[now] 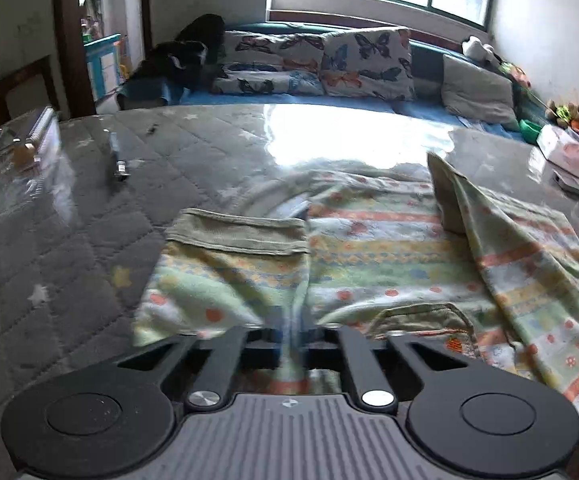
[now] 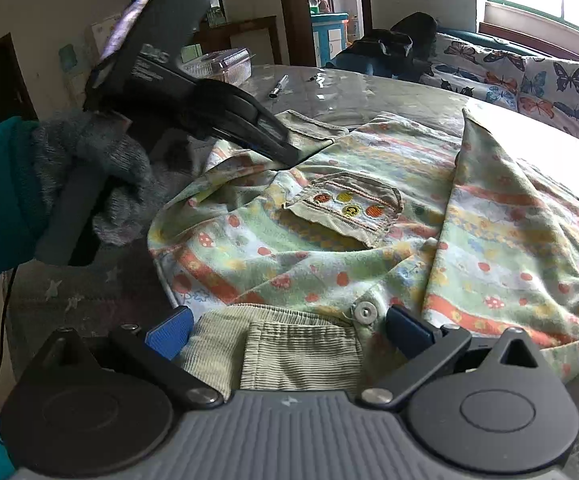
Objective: Fold clothes
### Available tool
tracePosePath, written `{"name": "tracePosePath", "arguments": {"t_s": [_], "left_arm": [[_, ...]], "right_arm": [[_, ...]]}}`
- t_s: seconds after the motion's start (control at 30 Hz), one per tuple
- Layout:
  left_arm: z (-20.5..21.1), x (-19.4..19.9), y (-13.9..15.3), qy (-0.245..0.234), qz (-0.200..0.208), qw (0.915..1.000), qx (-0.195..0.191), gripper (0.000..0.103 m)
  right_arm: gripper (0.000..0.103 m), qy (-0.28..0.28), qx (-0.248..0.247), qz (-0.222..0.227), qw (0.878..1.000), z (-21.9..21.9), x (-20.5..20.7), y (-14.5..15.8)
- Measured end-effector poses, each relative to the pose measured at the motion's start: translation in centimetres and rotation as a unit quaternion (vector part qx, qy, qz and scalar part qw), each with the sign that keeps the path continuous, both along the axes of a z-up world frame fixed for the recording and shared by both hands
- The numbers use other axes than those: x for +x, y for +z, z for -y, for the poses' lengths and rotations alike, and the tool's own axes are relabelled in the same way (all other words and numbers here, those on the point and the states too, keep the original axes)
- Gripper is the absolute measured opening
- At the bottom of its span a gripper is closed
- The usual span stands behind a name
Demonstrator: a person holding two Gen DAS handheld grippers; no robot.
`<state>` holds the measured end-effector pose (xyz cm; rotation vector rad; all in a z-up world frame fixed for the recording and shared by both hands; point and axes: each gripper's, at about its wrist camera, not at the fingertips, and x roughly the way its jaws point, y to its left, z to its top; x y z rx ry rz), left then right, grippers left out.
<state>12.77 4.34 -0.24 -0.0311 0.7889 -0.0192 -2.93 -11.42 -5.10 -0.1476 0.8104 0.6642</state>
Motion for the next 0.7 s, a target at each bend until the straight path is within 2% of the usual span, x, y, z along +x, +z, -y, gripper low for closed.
{"name": "tracePosePath", "arguments": {"t_s": [0.17, 0.33, 0.5, 0.57, 0.67, 0.7], "left_arm": [[-3.8, -2.5, 1.9, 0.065, 0.035, 0.9972, -0.009, 0.002], [-8.1, -6.2, 3.0, 0.146, 0.061, 0.9873, -0.012, 0.001], [-12.3, -9.4, 1.5, 0.229, 0.039, 0.9723, -0.023, 0.002], [-13.6, -10.1, 0.6, 0.264, 0.021, 0.9641, -0.01, 0.002], [-14.8, -11.4, 0.4, 0.283, 0.018, 0.9589, -0.019, 0.004], [-14.6, -11.6, 0.8, 0.277, 0.022, 0.9605, -0.017, 0.006]], "right_arm": [[0.103, 0.002, -0.008, 0.005, 1.0, -0.2, -0.1, -0.1], [0.103, 0.001, -0.011, 0.007, 1.0, -0.3, -0.1, -0.1], [0.103, 0.003, -0.014, 0.009, 1.0, -0.3, -0.2, -0.2], [0.103, 0.004, -0.016, 0.011, 1.0, -0.4, -0.2, -0.2], [0.103, 0.007, -0.021, 0.013, 1.0, -0.4, -0.3, -0.2], [0.103, 0.007, -0.024, 0.013, 1.0, -0.5, -0.3, -0.2]]}}
